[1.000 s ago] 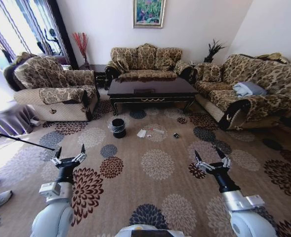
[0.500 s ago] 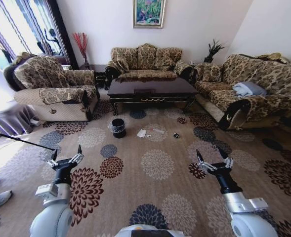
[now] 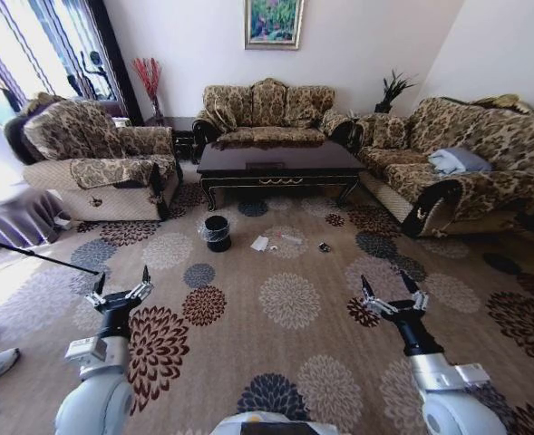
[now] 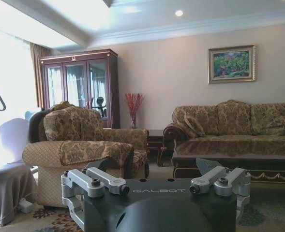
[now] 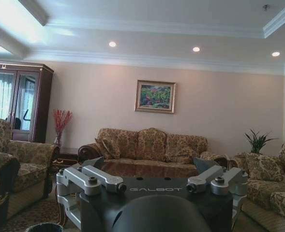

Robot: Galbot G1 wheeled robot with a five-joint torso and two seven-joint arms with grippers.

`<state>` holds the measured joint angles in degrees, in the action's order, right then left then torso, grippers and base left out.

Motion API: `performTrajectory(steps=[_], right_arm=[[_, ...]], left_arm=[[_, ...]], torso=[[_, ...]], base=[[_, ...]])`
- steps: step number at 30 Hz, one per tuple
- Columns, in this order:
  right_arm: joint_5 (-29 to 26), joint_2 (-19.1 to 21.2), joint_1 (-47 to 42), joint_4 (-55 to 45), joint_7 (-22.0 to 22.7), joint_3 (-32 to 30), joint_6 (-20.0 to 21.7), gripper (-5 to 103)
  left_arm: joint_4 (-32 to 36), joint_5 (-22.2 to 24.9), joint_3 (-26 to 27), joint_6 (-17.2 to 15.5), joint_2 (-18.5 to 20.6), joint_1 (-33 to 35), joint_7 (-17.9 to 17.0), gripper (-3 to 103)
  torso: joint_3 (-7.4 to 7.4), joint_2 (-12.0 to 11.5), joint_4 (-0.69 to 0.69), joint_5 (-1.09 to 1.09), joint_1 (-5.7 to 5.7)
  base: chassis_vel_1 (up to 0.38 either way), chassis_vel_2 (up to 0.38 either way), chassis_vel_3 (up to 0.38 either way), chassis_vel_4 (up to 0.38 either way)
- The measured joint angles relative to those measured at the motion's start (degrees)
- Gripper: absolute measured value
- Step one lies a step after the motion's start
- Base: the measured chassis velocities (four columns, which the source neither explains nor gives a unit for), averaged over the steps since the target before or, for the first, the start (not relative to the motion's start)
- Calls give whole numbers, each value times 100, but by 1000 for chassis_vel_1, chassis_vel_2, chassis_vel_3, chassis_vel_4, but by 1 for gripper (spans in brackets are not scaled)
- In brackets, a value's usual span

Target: Move to the front of the table and pick up the trash from the floor, then place it into the trash bin.

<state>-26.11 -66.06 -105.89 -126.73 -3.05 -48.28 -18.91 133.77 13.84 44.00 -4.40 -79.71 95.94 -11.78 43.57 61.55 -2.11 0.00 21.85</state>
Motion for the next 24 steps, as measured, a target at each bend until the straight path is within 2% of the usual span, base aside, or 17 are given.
performTrajectory(steps=[6,16,24], right_arm=[[-67,45,-26,-153,169,-42,52,100],[-41,9,-23,-184,135,-83,60,100],[-159,8,-5,-223,1,-65,10,100]], left_arm=[[102,44,24,-133,73,13,10,100],[165,13,16,-126,82,16,113,100],[203,-91,35,-12,77,44,333,100]], torso=[[-111,-194,0,0,-86],[-253,-459,0,0,-207],[-372,-674,0,0,-303]], base=[[0,0,0,0],[0,0,0,0],[0,0,0,0]])
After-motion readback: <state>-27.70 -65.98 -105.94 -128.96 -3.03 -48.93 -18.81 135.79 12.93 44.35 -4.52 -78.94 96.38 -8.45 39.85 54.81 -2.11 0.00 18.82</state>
